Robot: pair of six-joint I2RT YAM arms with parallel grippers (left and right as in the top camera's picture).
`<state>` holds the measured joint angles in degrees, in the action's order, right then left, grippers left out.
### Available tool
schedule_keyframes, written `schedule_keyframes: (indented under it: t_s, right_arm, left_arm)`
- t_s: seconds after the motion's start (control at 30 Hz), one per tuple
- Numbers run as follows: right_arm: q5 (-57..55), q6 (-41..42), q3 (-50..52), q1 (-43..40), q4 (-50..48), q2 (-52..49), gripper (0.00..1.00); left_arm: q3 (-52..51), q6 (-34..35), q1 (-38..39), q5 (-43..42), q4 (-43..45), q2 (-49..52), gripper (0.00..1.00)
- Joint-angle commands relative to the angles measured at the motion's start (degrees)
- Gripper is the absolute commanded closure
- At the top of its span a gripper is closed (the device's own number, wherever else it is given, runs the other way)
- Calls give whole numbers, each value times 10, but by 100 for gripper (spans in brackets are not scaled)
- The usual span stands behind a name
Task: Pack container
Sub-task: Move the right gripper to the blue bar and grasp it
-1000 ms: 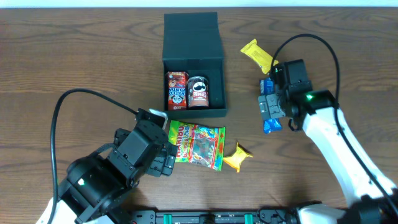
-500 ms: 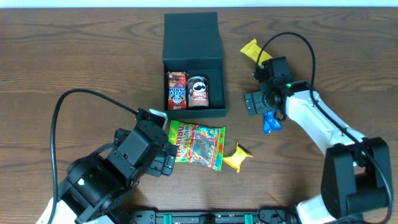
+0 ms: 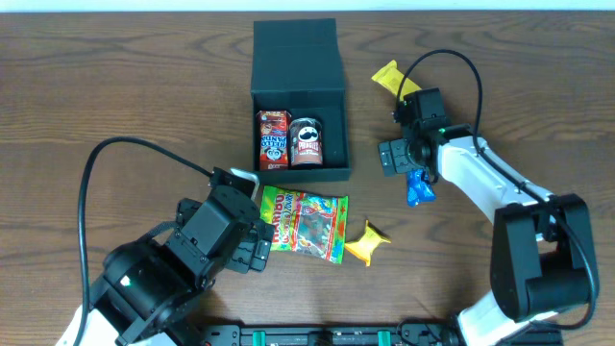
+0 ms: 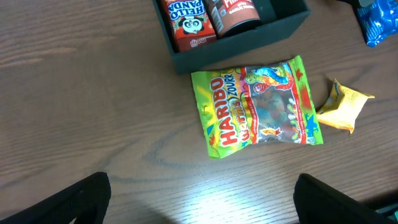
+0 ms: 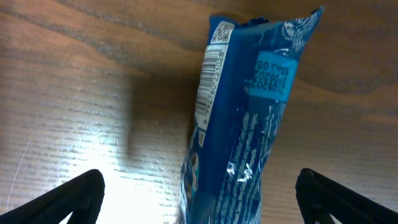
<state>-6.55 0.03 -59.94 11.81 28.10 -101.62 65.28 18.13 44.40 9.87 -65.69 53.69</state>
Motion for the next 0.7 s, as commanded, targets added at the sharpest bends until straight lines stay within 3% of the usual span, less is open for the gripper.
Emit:
schedule_keyframes:
  t_s: [0.0,0.37,0.67]
  right_arm:
    - [-9,18,14,-13,-12,-7,1]
    - [-10,18,29,-21,-24,-7,1]
    - [-9,30,61,-23,-88,-7,2]
  left_arm:
    - [0,-6,-1,10,-1,1,5]
    - [0,-6,-1,10,-1,1,5]
    - [0,-6,-1,10,-1,1,5]
